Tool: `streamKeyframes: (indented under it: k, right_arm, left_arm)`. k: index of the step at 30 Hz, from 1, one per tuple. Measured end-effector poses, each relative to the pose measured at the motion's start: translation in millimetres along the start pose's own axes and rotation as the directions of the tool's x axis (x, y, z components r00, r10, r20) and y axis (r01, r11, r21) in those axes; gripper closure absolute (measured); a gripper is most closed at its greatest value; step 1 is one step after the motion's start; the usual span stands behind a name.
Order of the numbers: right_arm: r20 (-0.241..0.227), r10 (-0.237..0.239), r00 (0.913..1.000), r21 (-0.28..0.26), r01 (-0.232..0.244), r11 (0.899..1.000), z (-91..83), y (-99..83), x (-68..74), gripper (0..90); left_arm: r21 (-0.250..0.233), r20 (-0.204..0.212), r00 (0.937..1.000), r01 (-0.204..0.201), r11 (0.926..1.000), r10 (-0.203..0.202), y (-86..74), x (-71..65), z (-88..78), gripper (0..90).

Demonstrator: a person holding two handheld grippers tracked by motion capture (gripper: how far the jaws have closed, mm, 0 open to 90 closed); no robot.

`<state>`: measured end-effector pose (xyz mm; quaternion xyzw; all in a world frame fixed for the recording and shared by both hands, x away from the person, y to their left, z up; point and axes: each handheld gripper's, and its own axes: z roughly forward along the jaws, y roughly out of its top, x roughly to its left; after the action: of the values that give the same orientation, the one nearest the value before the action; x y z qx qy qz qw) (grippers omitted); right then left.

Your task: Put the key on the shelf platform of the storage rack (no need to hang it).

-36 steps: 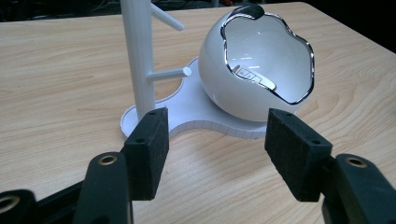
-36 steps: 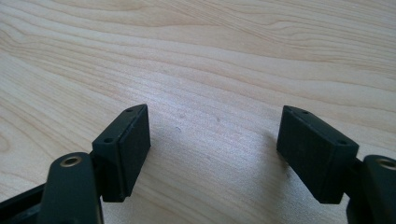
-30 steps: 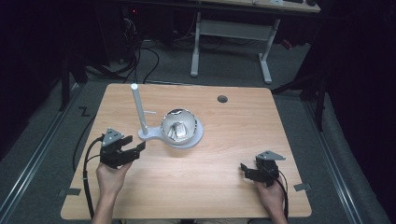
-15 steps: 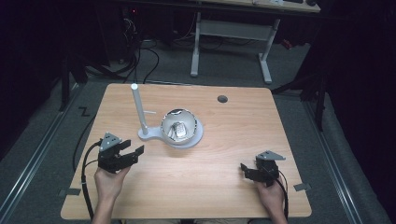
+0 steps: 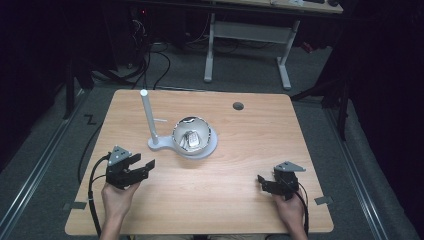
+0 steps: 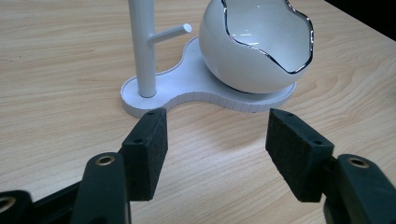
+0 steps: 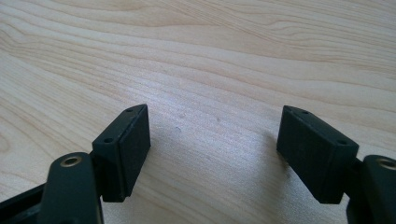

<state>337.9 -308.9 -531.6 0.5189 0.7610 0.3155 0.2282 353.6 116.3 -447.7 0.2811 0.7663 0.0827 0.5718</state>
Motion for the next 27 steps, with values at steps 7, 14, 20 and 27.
streamKeyframes:
  k: [7, 14, 20, 27]
  right_arm:
    - [0.0, 0.0, 1.0, 0.0, 0.0, 1.0, 0.0, 0.0, 0.0, 26.1]
    - [0.0, 0.0, 1.0, 0.0, 0.0, 1.0, 0.0, 0.0, 0.0, 26.1]
    - [0.0, 0.0, 1.0, 0.0, 0.0, 1.0, 0.0, 0.0, 0.0, 26.1]
    - [0.0, 0.0, 1.0, 0.0, 0.0, 1.0, 0.0, 0.0, 0.0, 26.1]
  left_arm:
    - [0.009, -0.003, 1.0, 0.008, 0.9999, -0.008, -3.5, 3.2, -1.5, 39.2]
    - [0.017, -0.009, 0.9998, 0.018, 0.9997, -0.017, -7.0, 6.4, -3.4, 39.1]
    - [0.03, -0.01, 0.9998, 0.019, 0.9994, -0.019, -9.6, 9.4, -3.1, 39.1]
    - [0.05, -0.024, 0.999, 0.039, 0.998, -0.037, -14.4, 9.8, -0.4, 39.1]
